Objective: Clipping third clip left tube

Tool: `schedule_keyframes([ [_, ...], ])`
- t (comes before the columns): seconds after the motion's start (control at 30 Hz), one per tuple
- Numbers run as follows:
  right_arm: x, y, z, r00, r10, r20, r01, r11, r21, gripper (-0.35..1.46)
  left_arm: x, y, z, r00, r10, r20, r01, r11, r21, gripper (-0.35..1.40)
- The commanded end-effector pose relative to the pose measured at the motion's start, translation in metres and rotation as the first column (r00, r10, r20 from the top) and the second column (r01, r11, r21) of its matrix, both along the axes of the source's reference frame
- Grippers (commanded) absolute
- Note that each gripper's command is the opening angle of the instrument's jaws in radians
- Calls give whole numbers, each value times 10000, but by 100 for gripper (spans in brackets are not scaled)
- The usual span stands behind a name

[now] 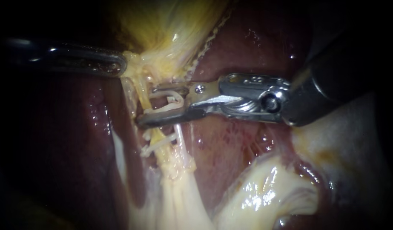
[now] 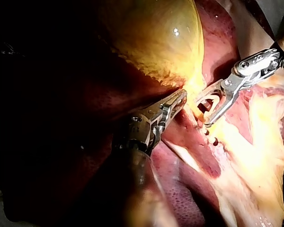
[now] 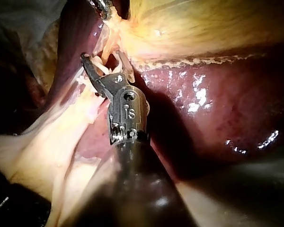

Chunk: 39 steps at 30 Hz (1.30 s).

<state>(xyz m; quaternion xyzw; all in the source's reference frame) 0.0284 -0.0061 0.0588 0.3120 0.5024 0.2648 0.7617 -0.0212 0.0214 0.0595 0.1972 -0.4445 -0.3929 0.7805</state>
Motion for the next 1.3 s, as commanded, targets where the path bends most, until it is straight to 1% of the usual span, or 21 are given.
schedule_keyframes([
  [0.03, 2, -1, 1, 10000, 49, -35, -49, 10000, 21, 49, -1, 0, 0, 10000, -2, -1, 2, 10000, -3, -35],
  [0.1, 7, -3, 2, 9996, 216, -168, -213, 9996, 178, 49, -1, 0, 0, 10000, -4, -2, 4, 10000, -4, -35],
  [0.17, 14, -3, 3, 9980, 263, -570, -235, 9984, 508, 50, -1, 0, 1, 10000, -4, -3, 4, 10000, -5, -35],
  [0.2, 16, -3, 2, 9964, 228, -822, -171, 9975, 691, 50, -1, 0, 1, 10000, -4, -3, 4, 10000, -6, -35],
  [0.23, 17, -4, 1, 9917, 186, -1274, -57, 9949, 1012, 50, -1, 0, 1, 10000, -3, -3, 3, 10000, -6, -35],
  [0.3, 17, -4, -1, 9811, 187, -1924, 90, 9898, 1422, 50, -1, 0, 1, 10000, -3, -3, 3, 10000, -6, -35],
  [0.33, 17, -3, -4, 9724, 232, -2322, 151, 9867, 1621, 50, -1, 0, 1, 10000, -2, -2, 2, 10000, -7, -35],
  [0.4, 17, 0, -8, 9595, 357, -2795, 204, 9805, 1953, 49, -1, -1, 1, 10000, -3, -3, 3, 10000, -7, -35],
  [0.43, 17, 2, -12, 9522, 477, -3017, 175, 9775, 2100, 49, -1, -1, 1, 10000, -3, -3, 3, 10000, -8, -35],
  [0.5, 16, 5, -19, 9418, 596, -3310, 187, 9734, 2285, 49, -1, -1, 1, 10000, -3, -3, 3, 10000, -8, -35],
  [0.57, 16, 9, -28, 9335, 708, -3514, 177, 9700, 2424, 49, -1, -1, 1, 10000, -3, -3, 3, 10000, -8, -35],
  [0.67, 17, 11, -37, 9276, 771, -3656, 181, 9681, 2500, 48, -1, -1, 1, 10000, -3, -4, 3, 10000, -9, -35],
  [0.7, 17, 12, -40, 9265, 793, -3680, 172, 9677, 2517, 46, -1, -1, 1, 10000, -2, -3, 2, 10000, -9, -35],
  [0.83, 15, 16, -44, 9267, 830, -3664, 169, 9651, 2613, 42, -1, -1, 1, 10000, -1, -3, 1, 10000, -10, -35],
  [0.9, 12, 19, -45, 9284, 902, -3604, 154, 9599, 2799, 36, -1, -1, 1, 10000, -1, -2, 1, 10000, -9, -35],
  [1.0, 8, 23, -46, 9338, 1246, -3355, -158, 9508, 3094, 27, -1, -1, 1, 10000, -2, -3, 2, 10000, -9, -35],
  [1.03, 7, 24, -45, 9345, 1292, -3318, -194, 9489, 3150, 24, -2, -1, 1, 10000, -3, -4, 3, 10000, -9, -35],
  [1.07, 6, 25, -44, 9351, 1339, -3280, -232, 9470, 3204, 19, -2, 0, 1, 10000, -4, -4, 4, 10000, -9, -35],
  [1.1, 6, 26, -43, 9366, 1414, -3206, -269, 9413, 3366, 11, -2, 0, 1, 10000, -4, -4, 4, 10000, -9, -35],
  [1.2, 6, 28, -38, 9383, 1484, -3123, -286, 9335, 3575, -5, -2, 0, 1, 10000, -6, -5, 6, 10000, -9, -35],
  [1.3, 4, 28, -35, 9407, 1555, -3013, -279, 9211, 3884, -24, -2, 0, 1, 10000, -6, -5, 6, 10000, -9, -35],
])
